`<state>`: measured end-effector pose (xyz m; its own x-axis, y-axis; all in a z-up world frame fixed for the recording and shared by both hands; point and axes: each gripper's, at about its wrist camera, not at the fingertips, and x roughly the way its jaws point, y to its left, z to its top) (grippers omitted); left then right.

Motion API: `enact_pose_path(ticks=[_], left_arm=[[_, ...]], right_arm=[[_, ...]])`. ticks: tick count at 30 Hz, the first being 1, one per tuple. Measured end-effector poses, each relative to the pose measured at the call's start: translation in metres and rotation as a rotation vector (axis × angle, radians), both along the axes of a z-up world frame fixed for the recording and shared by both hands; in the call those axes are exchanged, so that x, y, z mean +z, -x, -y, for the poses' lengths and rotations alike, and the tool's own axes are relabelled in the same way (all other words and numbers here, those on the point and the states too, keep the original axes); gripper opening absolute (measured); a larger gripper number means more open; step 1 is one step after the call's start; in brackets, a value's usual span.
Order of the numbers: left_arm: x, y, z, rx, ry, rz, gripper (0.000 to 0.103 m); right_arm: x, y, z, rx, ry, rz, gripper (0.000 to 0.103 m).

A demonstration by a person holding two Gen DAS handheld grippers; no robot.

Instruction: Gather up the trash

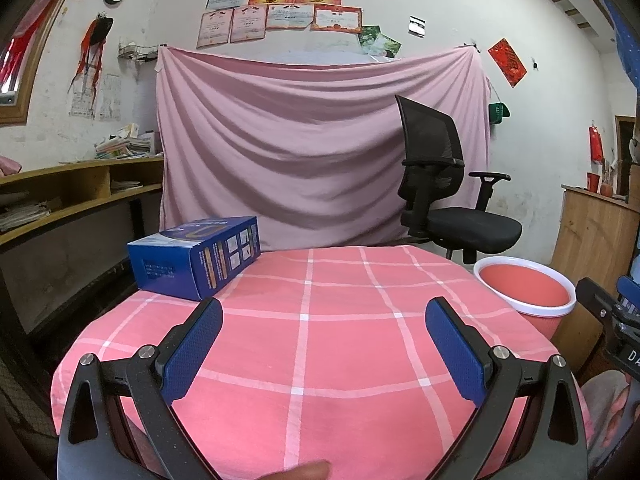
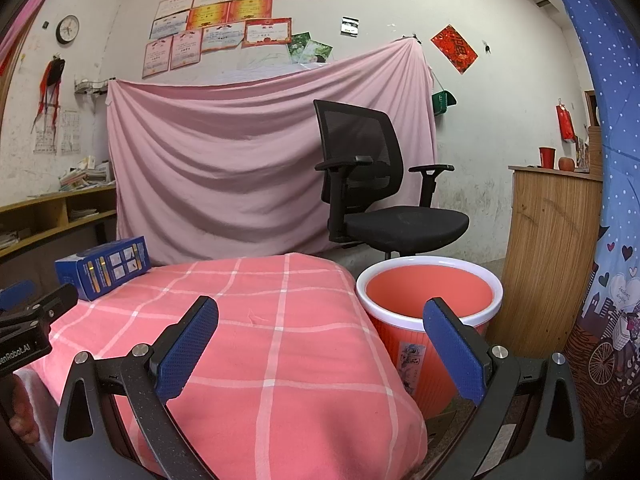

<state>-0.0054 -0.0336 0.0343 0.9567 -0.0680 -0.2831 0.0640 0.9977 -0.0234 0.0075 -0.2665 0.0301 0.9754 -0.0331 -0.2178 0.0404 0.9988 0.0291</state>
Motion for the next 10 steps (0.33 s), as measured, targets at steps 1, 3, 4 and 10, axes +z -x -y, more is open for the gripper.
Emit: enact_pose_path(ticks=[1,3,4,10], left_arm=[[-0.0004,-0.0004,-0.0002,-0.001,-0.003,0.000,0.099],[-0.0009,-0.0007,0.0013,0.003,-0.012,0.002,0.099],[-0.0013,-0.0008,0.0002,0.004,-0.013,0.003,0.099],[-0.0022,-0.0036,-0.0035,0.010,-0.009,0.002,0.099]], right_arm=[[0.0001,0.0001,-0.0002,0.000,0.000,0.000,0.103],[0.0001,-0.0001,-0.0003,0.000,0.000,0.000,0.103],[0.0002,0.0000,-0.0004,-0.001,0.000,0.000,0.103],[-0.0005,0.0011,-0.0021,0.000,0.000,-0.003,0.103]])
